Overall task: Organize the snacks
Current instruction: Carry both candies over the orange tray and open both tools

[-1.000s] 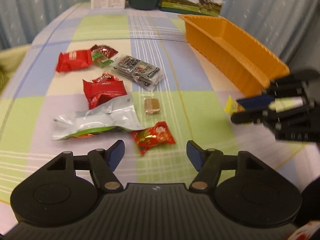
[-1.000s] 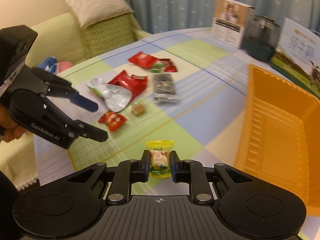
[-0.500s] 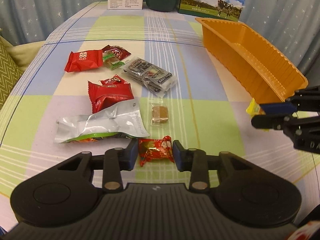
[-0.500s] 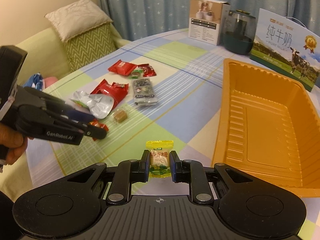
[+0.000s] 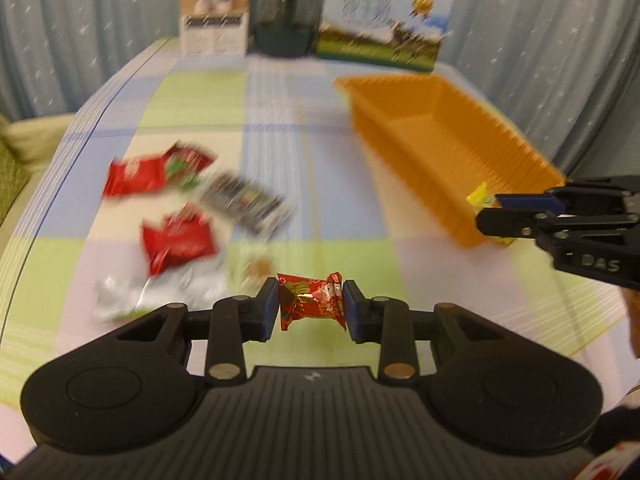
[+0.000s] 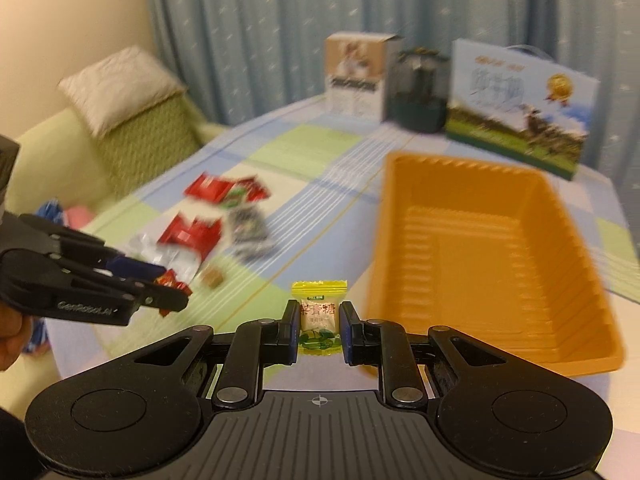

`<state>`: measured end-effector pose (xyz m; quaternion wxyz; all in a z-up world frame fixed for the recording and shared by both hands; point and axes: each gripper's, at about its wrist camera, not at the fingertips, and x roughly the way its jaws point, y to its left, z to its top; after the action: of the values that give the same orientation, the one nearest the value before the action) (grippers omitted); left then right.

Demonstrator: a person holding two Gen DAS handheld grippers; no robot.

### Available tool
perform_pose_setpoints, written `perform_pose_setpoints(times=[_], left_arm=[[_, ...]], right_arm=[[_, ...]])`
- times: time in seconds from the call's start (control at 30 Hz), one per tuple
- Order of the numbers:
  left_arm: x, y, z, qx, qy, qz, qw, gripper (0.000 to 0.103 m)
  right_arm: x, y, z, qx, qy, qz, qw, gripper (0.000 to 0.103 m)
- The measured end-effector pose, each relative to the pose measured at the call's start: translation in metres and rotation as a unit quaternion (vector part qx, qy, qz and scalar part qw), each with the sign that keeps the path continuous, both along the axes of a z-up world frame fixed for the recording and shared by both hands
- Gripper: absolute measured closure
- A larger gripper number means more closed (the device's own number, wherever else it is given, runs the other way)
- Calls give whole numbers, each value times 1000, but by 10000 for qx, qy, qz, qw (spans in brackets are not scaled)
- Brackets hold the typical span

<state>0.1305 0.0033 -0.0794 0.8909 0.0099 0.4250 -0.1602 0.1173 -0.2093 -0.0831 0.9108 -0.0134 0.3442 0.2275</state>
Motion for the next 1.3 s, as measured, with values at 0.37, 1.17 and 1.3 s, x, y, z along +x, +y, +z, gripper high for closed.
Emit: perform_pose_setpoints(times=[0.37, 1.17, 1.3], left_arm=[[30, -89, 38, -507, -484, -499, 9963, 73], [49, -117, 19, -396, -494, -409, 9972, 56], [45, -108, 21, -421, -517, -283, 9974, 56]], right_arm=[[30, -80, 13, 101, 40, -1178, 9930, 82], [50, -121, 5, 390, 282, -1608, 9858, 82], [53, -117, 6, 438, 276, -1583, 9860, 82]])
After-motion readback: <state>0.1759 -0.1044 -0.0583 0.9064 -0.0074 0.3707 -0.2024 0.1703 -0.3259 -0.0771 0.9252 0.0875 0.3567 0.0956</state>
